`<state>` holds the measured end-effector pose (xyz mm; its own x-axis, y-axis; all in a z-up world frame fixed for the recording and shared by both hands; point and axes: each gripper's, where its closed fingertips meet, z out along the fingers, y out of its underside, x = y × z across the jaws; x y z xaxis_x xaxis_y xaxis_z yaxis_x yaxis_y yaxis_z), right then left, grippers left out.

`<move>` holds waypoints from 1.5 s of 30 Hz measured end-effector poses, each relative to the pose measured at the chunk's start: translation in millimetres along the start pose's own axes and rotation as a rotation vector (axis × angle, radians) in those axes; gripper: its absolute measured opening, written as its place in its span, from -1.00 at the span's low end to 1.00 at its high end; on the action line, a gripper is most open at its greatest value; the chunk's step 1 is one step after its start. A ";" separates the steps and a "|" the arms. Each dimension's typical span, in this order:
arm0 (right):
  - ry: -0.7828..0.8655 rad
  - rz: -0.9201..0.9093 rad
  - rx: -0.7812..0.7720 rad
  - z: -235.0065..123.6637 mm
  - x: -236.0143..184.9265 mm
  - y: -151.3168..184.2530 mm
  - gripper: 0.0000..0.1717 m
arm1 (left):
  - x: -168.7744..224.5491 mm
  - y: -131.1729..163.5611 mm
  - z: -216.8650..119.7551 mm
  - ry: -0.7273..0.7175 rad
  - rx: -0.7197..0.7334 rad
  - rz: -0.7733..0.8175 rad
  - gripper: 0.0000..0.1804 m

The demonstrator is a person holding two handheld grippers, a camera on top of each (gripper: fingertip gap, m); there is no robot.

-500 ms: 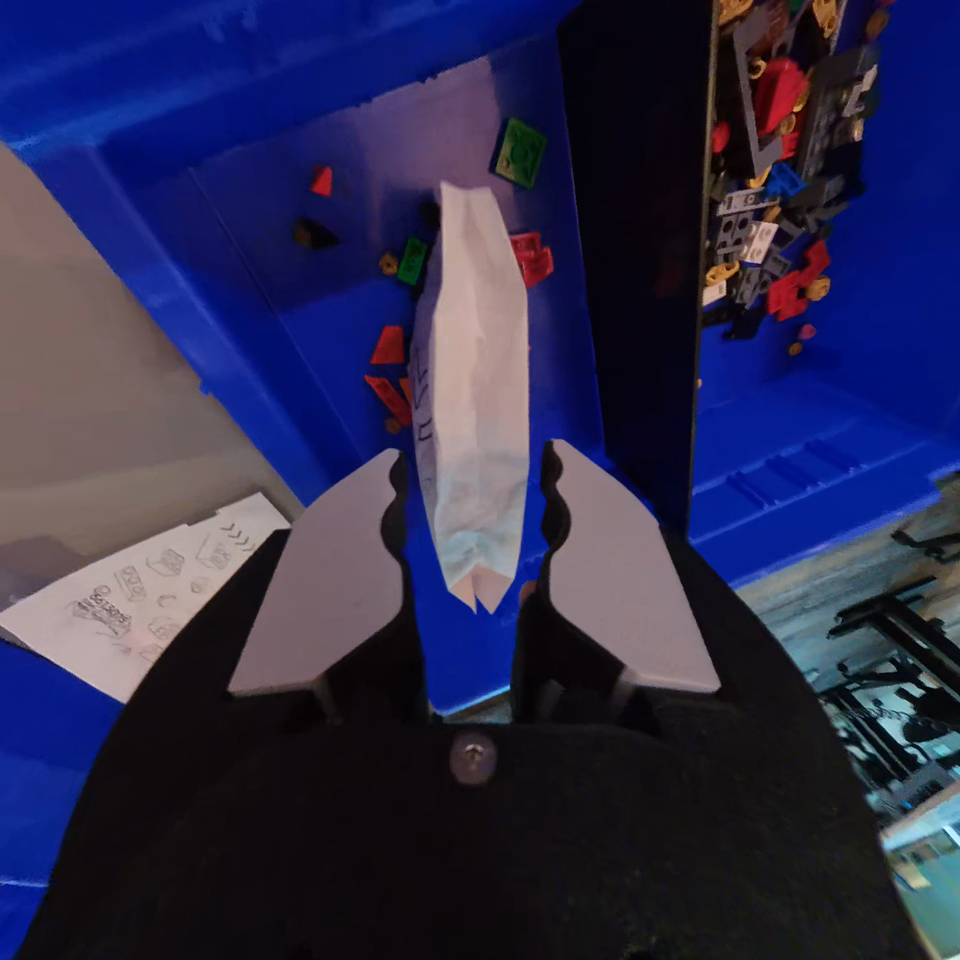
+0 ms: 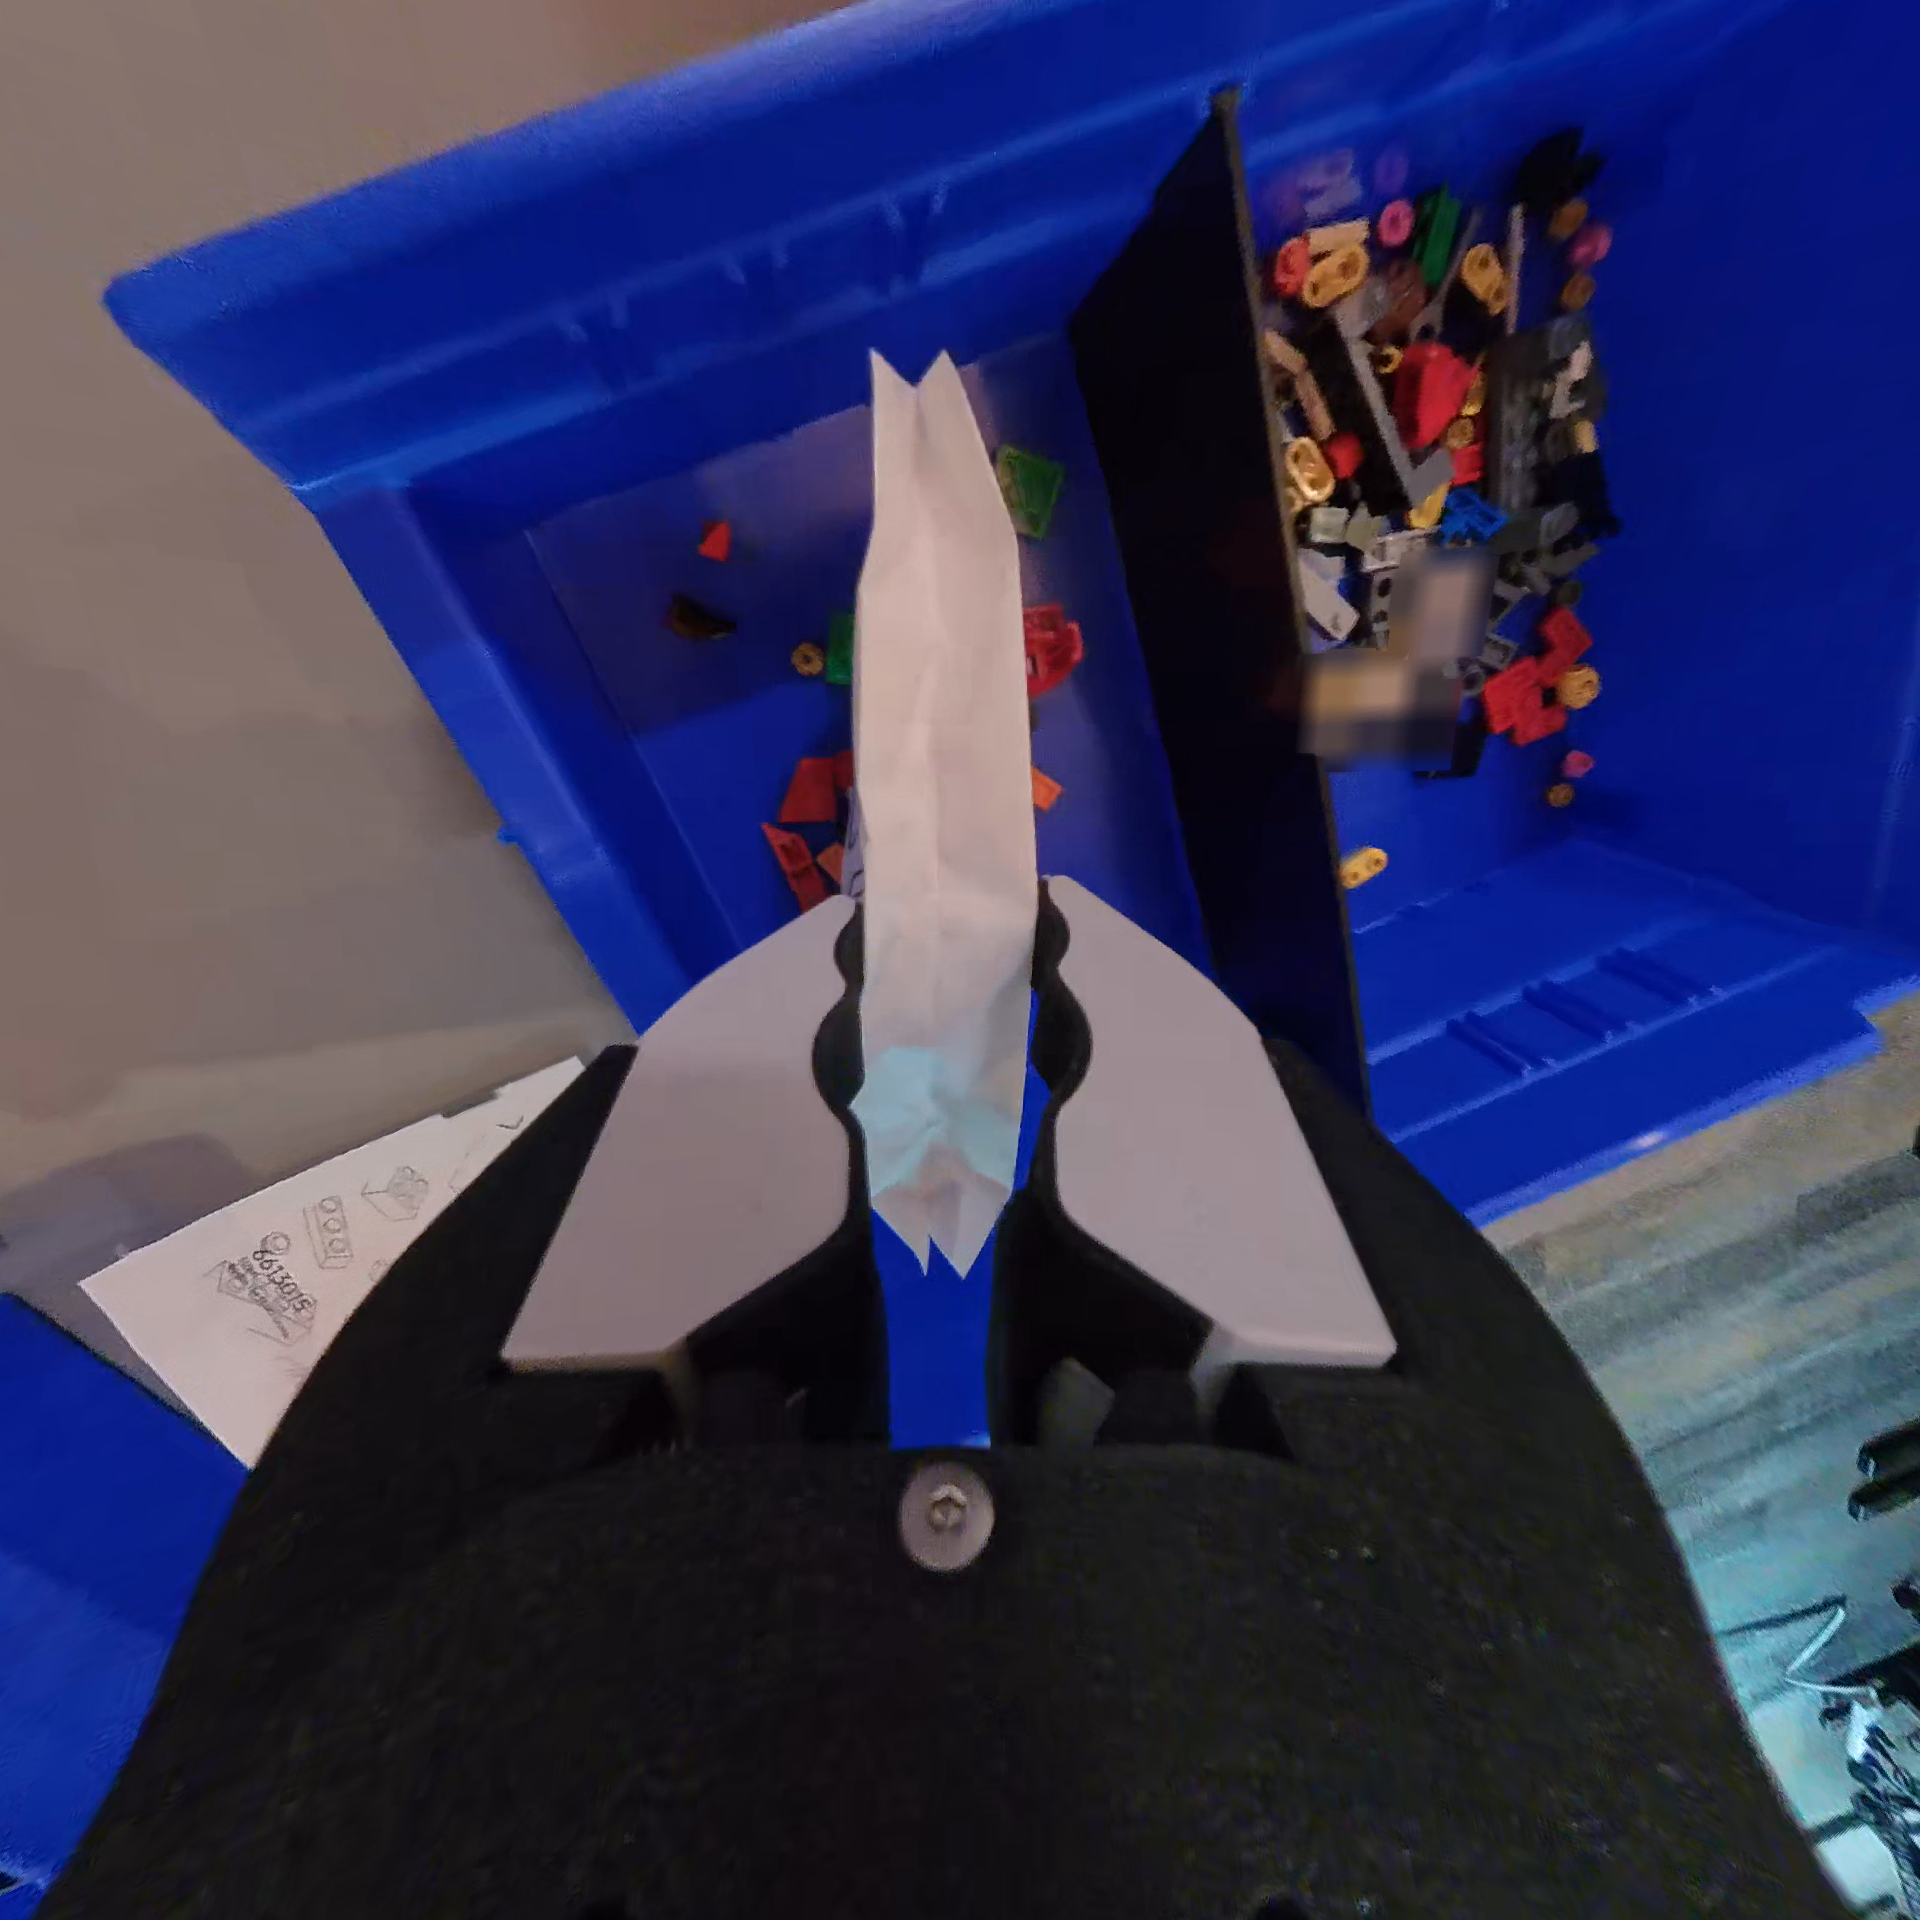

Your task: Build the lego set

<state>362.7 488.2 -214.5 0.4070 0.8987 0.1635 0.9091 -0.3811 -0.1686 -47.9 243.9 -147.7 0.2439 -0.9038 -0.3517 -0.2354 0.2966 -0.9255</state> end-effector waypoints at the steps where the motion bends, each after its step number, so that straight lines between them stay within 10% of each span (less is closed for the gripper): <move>1: 0.010 0.000 -0.004 -3.6 2.0 0.7 -0.65 | 0.2 0.2 0.4 0.001 -0.001 0.000 -0.72; 14: 0.062 -0.022 -0.051 -38.1 15.0 10.3 -0.65 | 1.9 4.2 2.2 0.011 -0.014 -0.003 -0.72; 19: 0.002 0.029 -0.045 0.6 3.3 10.4 -0.43 | 2.8 5.8 2.6 0.016 -0.024 0.003 -0.72; 21: -0.024 -0.007 -0.108 16.2 -3.1 19.5 -0.66 | 2.0 5.4 1.6 0.010 -0.031 0.016 -0.72; 34: -0.011 0.051 0.011 10.2 0.4 8.1 -0.45 | 1.3 9.0 0.4 0.018 -0.024 -0.018 -0.72; 39: 0.004 -0.005 -0.012 13.7 -3.7 14.9 -0.69 | 2.8 8.6 0.0 0.015 -0.027 -0.006 -0.72; 43: 0.026 0.039 -0.049 13.2 1.6 21.2 -0.37 | 4.3 10.1 0.0 0.020 -0.025 -0.016 -0.71; 45: -0.009 0.013 -0.112 22.2 -5.2 31.5 -0.59 | 4.0 10.9 -0.1 0.016 -0.036 -0.006 -0.71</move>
<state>387.3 476.3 -242.3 0.4184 0.8952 0.1535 0.9082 -0.4140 -0.0611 -49.5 243.5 -159.2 0.2305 -0.9104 -0.3435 -0.2676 0.2801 -0.9219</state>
